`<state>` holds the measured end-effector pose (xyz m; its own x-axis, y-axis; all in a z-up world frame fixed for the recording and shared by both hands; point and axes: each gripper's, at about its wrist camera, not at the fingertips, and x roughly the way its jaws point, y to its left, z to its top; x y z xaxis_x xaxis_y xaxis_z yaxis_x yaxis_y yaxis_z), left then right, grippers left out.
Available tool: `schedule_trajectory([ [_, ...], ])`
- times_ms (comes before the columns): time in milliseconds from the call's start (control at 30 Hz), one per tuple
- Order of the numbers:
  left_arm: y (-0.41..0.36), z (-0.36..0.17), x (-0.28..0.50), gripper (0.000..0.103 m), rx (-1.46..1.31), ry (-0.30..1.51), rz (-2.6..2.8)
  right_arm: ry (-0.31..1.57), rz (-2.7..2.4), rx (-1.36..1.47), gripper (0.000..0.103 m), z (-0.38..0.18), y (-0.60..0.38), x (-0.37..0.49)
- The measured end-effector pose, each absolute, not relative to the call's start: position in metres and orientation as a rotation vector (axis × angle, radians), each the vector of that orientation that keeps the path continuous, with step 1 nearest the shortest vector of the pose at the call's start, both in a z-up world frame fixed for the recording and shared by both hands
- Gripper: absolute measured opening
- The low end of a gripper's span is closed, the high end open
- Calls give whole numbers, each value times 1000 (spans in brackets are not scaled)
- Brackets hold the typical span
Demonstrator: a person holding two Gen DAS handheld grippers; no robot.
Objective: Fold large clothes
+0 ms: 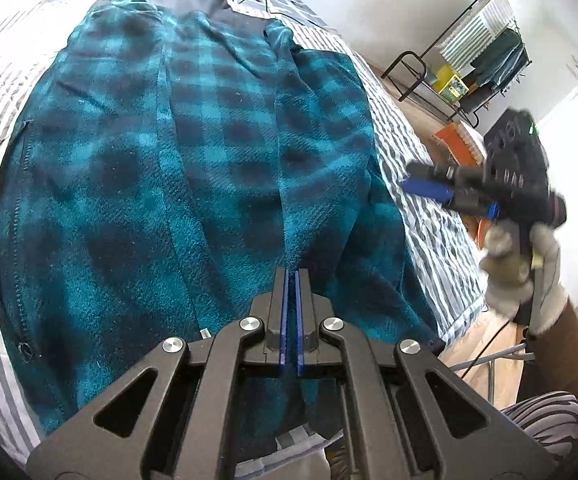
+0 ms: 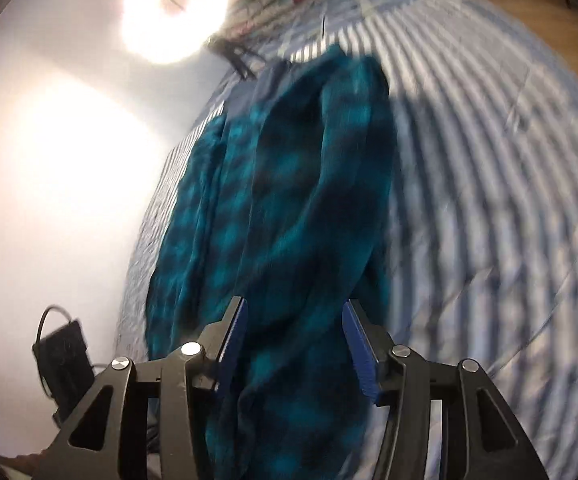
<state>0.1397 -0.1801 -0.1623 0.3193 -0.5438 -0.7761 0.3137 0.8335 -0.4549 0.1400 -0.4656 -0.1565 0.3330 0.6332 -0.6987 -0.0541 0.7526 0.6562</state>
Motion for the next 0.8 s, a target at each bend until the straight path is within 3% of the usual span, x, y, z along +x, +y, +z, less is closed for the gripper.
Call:
schedule_trajectory([
  [67,-179,-161,139,0,-245,1108,-568,1181,532,584,37,-169,-452,134],
  [133,-178,-156,138,0,-245,1095,-563,1177,558,588,1,-170,-443,130],
  [333,-171,-147,137,0,-196,1060,-520,1093,536,480,0,-119,-452,125],
  [467,-171,-157,138,0,-155,1089,-473,1126,463,418,1,-125,-461,124],
  [500,-168,-155,135,0,-162,1080,-467,1147,441,417,6,-131,-463,125],
  [533,-165,-151,130,0,-179,1068,-480,1160,425,414,21,-134,-465,126],
  [600,-167,-140,115,1,-187,1043,-515,1151,392,427,33,-140,-471,128],
  [667,-179,-130,98,14,-170,1031,-582,1144,387,468,33,-142,-479,131],
  [733,-197,-123,85,46,-141,1024,-648,1128,379,495,35,-142,-487,134],
  [800,-219,-116,72,47,-102,1012,-706,1117,359,503,36,-140,-496,139],
])
